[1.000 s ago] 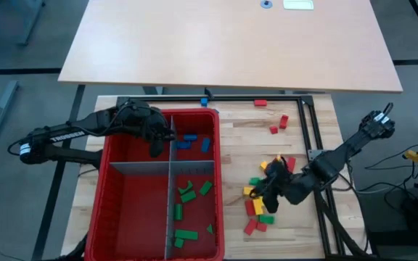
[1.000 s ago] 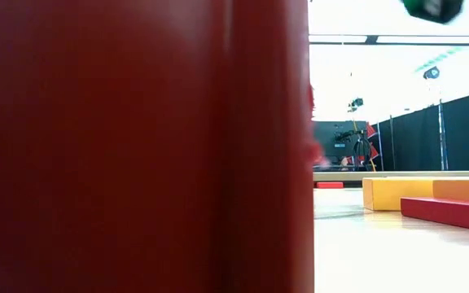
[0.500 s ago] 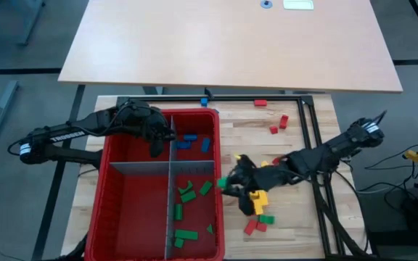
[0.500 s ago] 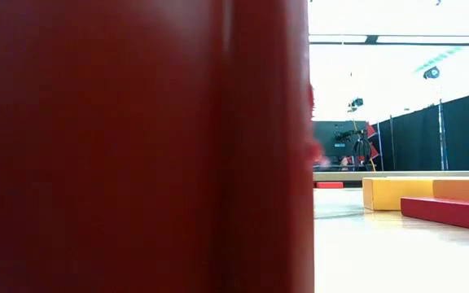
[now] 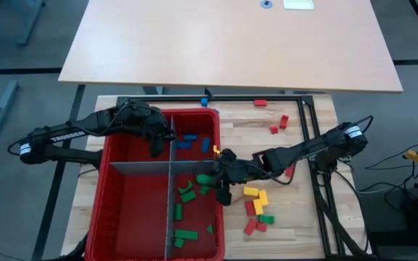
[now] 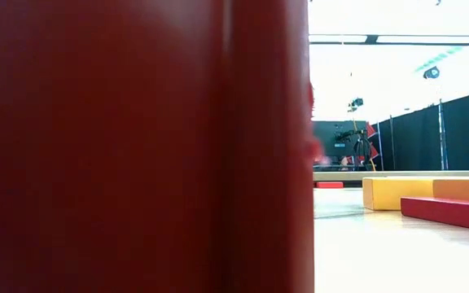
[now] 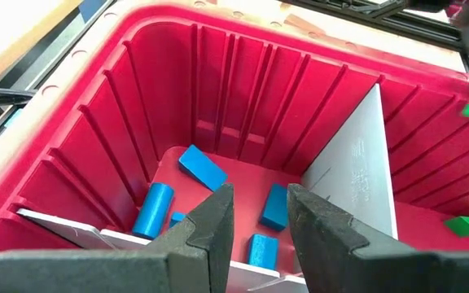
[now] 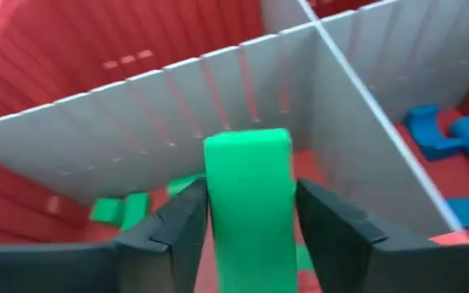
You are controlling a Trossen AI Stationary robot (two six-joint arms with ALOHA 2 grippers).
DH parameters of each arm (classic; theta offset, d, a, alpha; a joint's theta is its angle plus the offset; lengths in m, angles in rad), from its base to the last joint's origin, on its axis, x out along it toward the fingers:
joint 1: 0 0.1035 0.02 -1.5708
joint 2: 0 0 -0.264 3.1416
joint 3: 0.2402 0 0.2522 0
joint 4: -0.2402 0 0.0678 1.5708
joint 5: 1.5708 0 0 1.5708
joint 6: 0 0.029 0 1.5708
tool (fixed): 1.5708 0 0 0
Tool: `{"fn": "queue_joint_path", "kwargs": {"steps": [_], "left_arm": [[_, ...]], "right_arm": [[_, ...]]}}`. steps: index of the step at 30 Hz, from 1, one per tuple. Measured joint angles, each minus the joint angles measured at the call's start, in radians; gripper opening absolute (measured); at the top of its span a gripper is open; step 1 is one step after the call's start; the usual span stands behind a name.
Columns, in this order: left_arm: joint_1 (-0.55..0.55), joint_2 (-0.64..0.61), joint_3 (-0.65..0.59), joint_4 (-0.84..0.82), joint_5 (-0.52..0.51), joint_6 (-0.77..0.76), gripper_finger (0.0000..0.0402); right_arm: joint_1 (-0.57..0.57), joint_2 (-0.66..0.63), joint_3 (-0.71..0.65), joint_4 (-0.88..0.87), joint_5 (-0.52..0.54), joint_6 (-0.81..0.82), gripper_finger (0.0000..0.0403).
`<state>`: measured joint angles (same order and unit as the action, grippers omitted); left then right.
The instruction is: Sort blocks
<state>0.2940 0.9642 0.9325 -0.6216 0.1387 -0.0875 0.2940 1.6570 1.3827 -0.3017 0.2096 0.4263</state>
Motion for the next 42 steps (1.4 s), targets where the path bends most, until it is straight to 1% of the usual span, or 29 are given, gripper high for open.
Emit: {"fn": "queue_joint_path", "kwargs": {"steps": [4,9,13,15,18,22,25,29,33,38,40,42], "left_arm": [[0.000,0.000,0.000,-0.010,0.001,0.000,0.0103],[0.000,0.000,0.000,-0.016,0.001,0.000,0.0103],[0.000,0.000,0.000,-0.016,0.001,0.000,0.0103],[0.000,0.000,0.000,-0.016,0.001,0.000,0.0103],[0.000,0.000,0.000,-0.016,0.001,0.000,0.0103],[0.000,0.000,0.000,-0.015,0.000,0.000,0.0103],[0.000,0.000,0.000,-0.016,0.000,0.000,0.0103],[0.000,0.000,0.000,-0.016,0.000,0.000,0.0103],[0.000,0.000,0.000,-0.015,0.000,0.000,0.0103],[0.000,0.000,0.000,-0.014,-0.011,-0.001,0.0103],[0.000,0.000,0.000,-0.015,-0.022,-0.004,0.0103],[0.000,0.000,0.000,-0.014,-0.025,-0.004,0.0103]], "right_arm": [[-0.023,0.000,0.000,-0.030,0.000,0.000,0.0202],[-0.026,-0.027,0.000,-0.135,0.000,0.026,0.0237],[-0.026,-0.060,0.003,-0.289,0.034,0.097,0.0252],[-0.021,-0.074,0.005,-0.370,0.033,0.160,0.0253],[0.005,-0.092,-0.004,-0.549,0.022,0.216,0.0248],[0.076,-0.125,-0.004,-0.595,0.023,0.262,0.0235],[0.142,-0.144,-0.005,-0.592,0.042,0.318,0.0224],[0.251,-0.142,-0.020,-0.674,0.134,0.435,0.0212],[0.362,-0.144,-0.071,-0.766,0.226,0.641,0.0204],[0.462,-0.143,-0.161,-0.756,0.264,0.856,0.0206],[0.483,-0.139,-0.199,-0.731,0.257,0.924,0.0206],[0.497,-0.136,-0.241,-0.659,0.217,0.953,0.0204]]}}
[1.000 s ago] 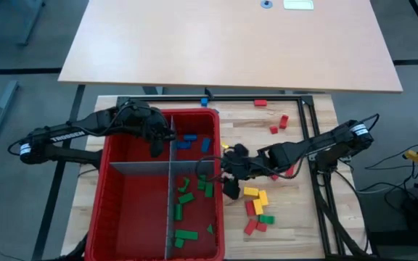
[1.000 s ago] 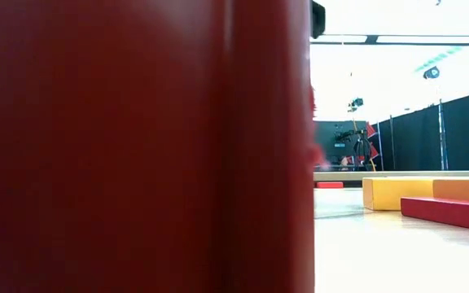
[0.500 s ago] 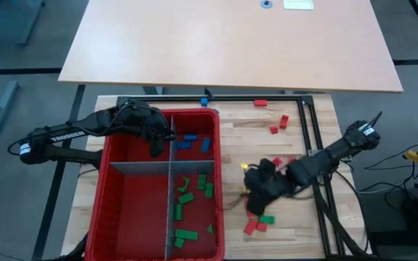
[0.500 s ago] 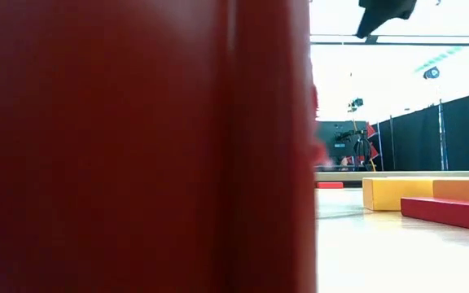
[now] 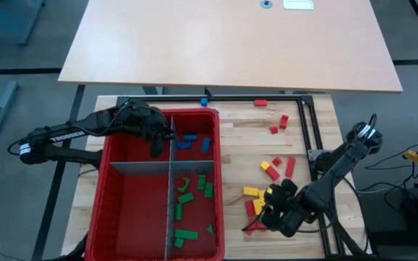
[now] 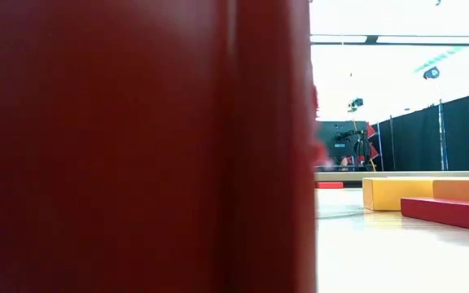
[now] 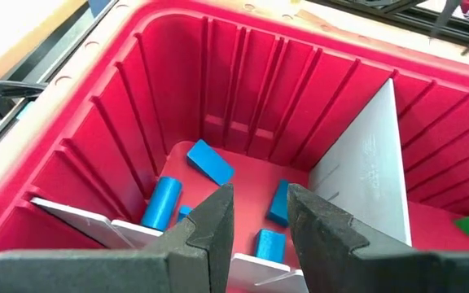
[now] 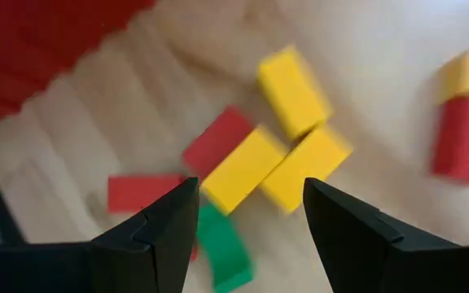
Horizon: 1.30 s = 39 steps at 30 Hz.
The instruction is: Sort blocks
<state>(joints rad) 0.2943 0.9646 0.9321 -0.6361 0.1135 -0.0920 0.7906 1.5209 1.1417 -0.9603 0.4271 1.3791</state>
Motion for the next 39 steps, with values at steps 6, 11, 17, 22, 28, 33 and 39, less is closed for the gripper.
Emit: {"fn": "queue_joint_path", "kwargs": {"steps": [6,11,17,22,28,33,39], "left_arm": [[0.000,0.000,0.000,0.000,0.000,-0.004,0.0103],[0.000,0.000,0.000,-0.001,0.000,-0.004,0.0103],[0.000,0.000,0.000,-0.012,0.000,-0.004,0.0103],[0.000,0.000,0.000,-0.012,-0.001,-0.004,0.0103],[0.000,0.000,0.000,-0.009,-0.001,-0.006,0.0103],[0.000,0.000,0.000,-0.010,-0.002,-0.023,0.0103],[0.000,0.000,0.000,-0.010,-0.002,-0.038,0.0103]], "right_arm": [[0.006,0.014,-0.151,0.245,-0.132,0.055,0.0207],[0.007,0.017,-0.208,0.269,-0.183,0.128,0.0213],[0.015,0.023,-0.221,0.280,-0.295,0.175,0.0222],[0.032,0.040,-0.222,0.322,-0.331,0.173,0.0230],[0.044,0.075,-0.222,0.341,-0.325,0.138,0.0236],[0.045,0.142,-0.222,0.342,-0.333,0.031,0.0230],[0.045,0.209,-0.218,0.333,-0.367,-0.066,0.0234]]}}
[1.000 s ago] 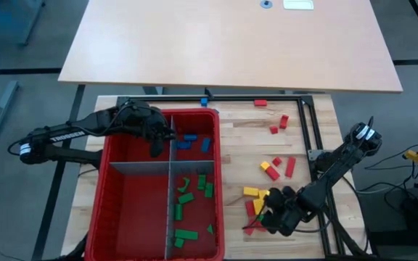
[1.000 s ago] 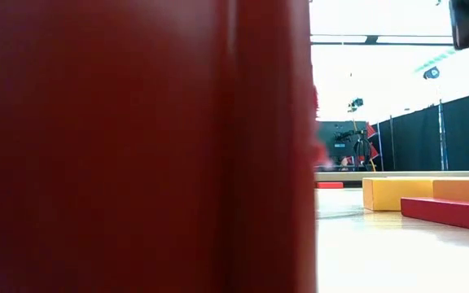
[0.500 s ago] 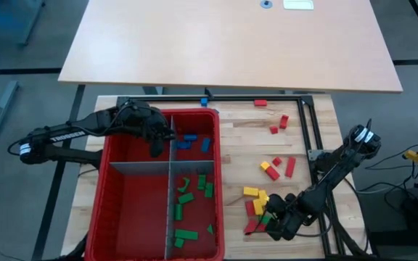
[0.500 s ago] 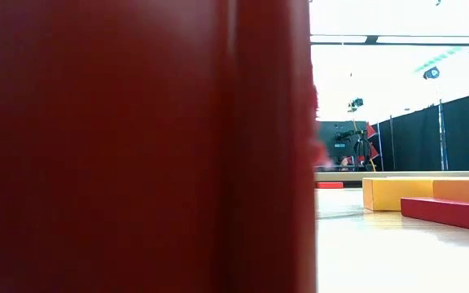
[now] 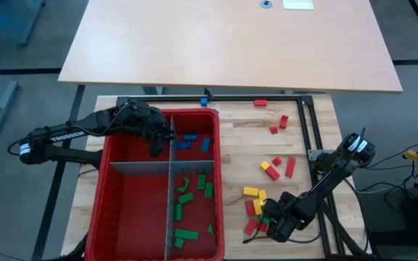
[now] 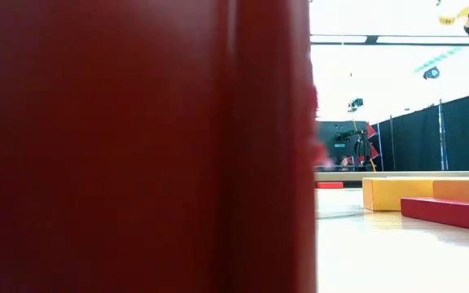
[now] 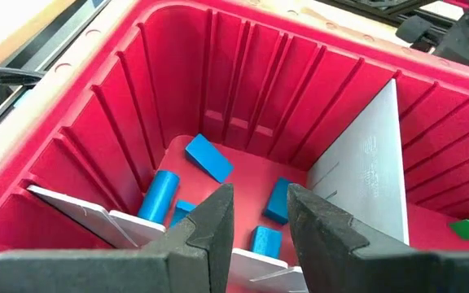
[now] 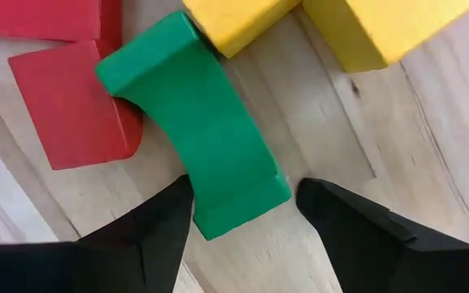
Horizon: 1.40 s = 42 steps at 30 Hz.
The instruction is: Sort blocks
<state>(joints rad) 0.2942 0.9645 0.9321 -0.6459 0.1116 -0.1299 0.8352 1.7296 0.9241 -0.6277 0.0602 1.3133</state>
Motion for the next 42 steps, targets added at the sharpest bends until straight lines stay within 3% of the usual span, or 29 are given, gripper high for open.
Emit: {"fn": "queue_joint_path", "kwargs": {"steps": [42], "left_arm": [[0.000,0.000,0.000,0.013,-0.025,-0.045,0.0103]], "right_arm": [[-0.004,-0.026,-0.001,-0.026,0.047,-0.164,0.0259]]}}
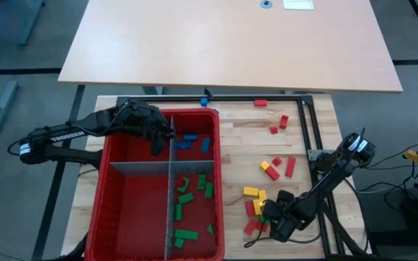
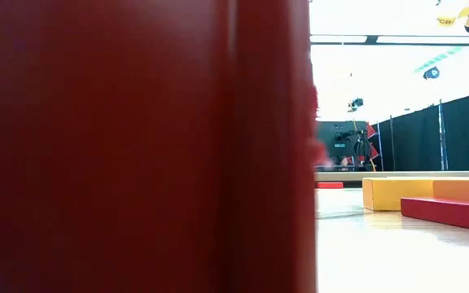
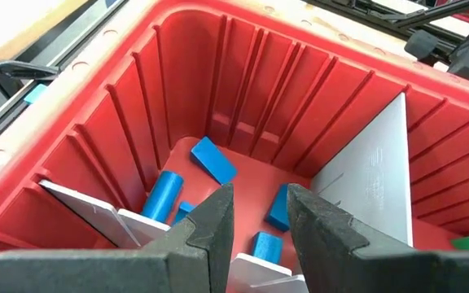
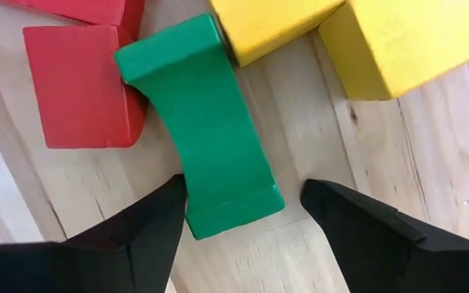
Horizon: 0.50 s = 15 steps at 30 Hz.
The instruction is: Sort blocks
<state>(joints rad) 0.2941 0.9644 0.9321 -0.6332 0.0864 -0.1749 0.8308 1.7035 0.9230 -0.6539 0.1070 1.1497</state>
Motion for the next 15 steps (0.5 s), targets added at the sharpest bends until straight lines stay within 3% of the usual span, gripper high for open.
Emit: {"fn": "queue_joint_path", "kwargs": {"steps": [15], "left_arm": [[0.000,0.000,0.000,0.009,-0.001,0.000,0.0103]], "right_arm": [[-0.038,0.001,0.051,-0.028,0.052,-0.095,0.0256]]}}
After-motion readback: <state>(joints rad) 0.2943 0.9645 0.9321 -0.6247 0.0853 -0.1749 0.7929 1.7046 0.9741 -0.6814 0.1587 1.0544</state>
